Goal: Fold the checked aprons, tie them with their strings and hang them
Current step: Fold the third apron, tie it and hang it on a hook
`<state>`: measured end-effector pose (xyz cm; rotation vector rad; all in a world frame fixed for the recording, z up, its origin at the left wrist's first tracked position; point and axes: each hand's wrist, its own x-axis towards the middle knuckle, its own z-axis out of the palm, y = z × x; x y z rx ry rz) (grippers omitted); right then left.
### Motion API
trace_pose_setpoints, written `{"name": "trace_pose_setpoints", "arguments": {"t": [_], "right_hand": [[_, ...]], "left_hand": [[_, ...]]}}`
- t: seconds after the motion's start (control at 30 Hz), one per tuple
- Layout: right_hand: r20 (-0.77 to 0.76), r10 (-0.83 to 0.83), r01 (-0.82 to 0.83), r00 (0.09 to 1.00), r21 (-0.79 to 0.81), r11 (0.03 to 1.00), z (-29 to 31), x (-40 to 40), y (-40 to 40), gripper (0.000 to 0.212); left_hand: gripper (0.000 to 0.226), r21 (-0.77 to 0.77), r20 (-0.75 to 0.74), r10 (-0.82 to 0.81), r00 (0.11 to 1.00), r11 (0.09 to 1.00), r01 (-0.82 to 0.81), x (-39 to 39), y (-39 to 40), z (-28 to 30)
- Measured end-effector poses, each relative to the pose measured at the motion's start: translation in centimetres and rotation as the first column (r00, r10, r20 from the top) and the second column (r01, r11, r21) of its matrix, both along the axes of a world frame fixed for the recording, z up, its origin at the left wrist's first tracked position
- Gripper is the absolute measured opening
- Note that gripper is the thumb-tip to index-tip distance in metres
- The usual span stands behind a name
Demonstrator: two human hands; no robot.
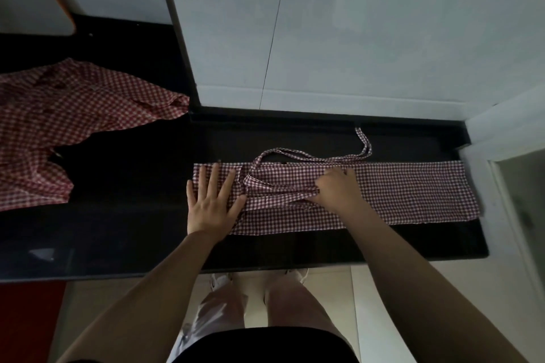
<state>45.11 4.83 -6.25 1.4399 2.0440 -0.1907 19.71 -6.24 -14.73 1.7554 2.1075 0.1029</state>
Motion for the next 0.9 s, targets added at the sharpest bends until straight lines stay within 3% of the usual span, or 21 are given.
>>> {"name": "trace_pose_setpoints", "arguments": {"t": [0.07, 0.13, 0.23, 0.3, 0.37, 0.43, 0.53, 0.57, 0.63, 0.73, 0.9], "right_hand": [[0.045, -0.137, 0.137, 0.99, 0.001, 0.991, 0.4, 1.1, 0.4, 0.067], [-0.005, -0.179, 0.179, 0.984, -0.005, 0.984, 0.5, 1.5, 0.3, 0.08], [-0.263, -0.09, 0.112, 0.961, 0.072, 0.991, 0.5, 0.6, -0.5, 0.102], [-0.373, 0.008, 0.044, 0.928, 0.132, 0.99, 0.0, -0.5, -1.3, 0.105], [-0.424, 0.058, 0.008, 0.904, 0.152, 0.988, -1.3, -1.3, -2.3, 0.097], [-0.475, 0.078, 0.024, 0.877, 0.206, 0.978, -2.7, -1.5, -3.3, 0.084], [-0.506, 0.14, 0.04, 0.851, 0.328, 0.944, -4.5, -1.7, -4.7, 0.066], [-0.505, 0.16, 0.032, 0.848, 0.351, 0.936, -4.9, -1.8, -5.1, 0.062], [-0.494, 0.159, 0.031, 0.855, 0.355, 0.934, -6.0, -1.5, -5.5, 0.06], [-0.415, 0.047, 0.093, 0.909, 0.309, 0.947, -7.3, 1.0, -5.5, 0.063], [-0.365, -0.116, 0.229, 0.924, 0.284, 0.931, -8.2, 5.3, -5.5, 0.059]], "left_hand": [[0.075, -0.004, -0.02, -0.002, 1.0, 1.0, 0.002, 0.1, 0.0, -0.1], [0.076, -0.018, -0.041, -0.009, 0.999, 1.0, 0.009, 0.1, 0.0, -0.1], [0.079, -0.041, -0.069, -0.026, 0.997, 0.999, 0.024, 0.1, 0.1, -0.2], [0.08, -0.06, -0.068, -0.026, 0.997, 0.998, 0.022, 0.3, 0.3, 0.0], [0.08, -0.065, -0.083, 0.01, 0.996, 0.998, -0.016, 0.9, 0.5, 0.7], [0.076, 0.05, -0.099, 0.027, 0.995, 0.998, -0.022, 2.1, 0.7, 1.8], [0.064, 0.171, -0.154, -0.261, 0.953, 0.943, 0.286, 4.9, 0.2, 1.7], [0.062, 0.151, -0.166, -0.32, 0.933, 0.927, 0.344, 5.4, 0.1, 1.2], [0.063, 0.068, -0.16, -0.295, 0.942, 0.949, 0.309, 5.1, 0.1, 0.1], [0.067, -0.02, -0.165, -0.268, 0.949, 0.963, 0.269, 3.1, 0.5, -0.8], [0.069, -0.022, -0.166, -0.246, 0.955, 0.969, 0.245, 0.8, 0.8, -0.6]]}}
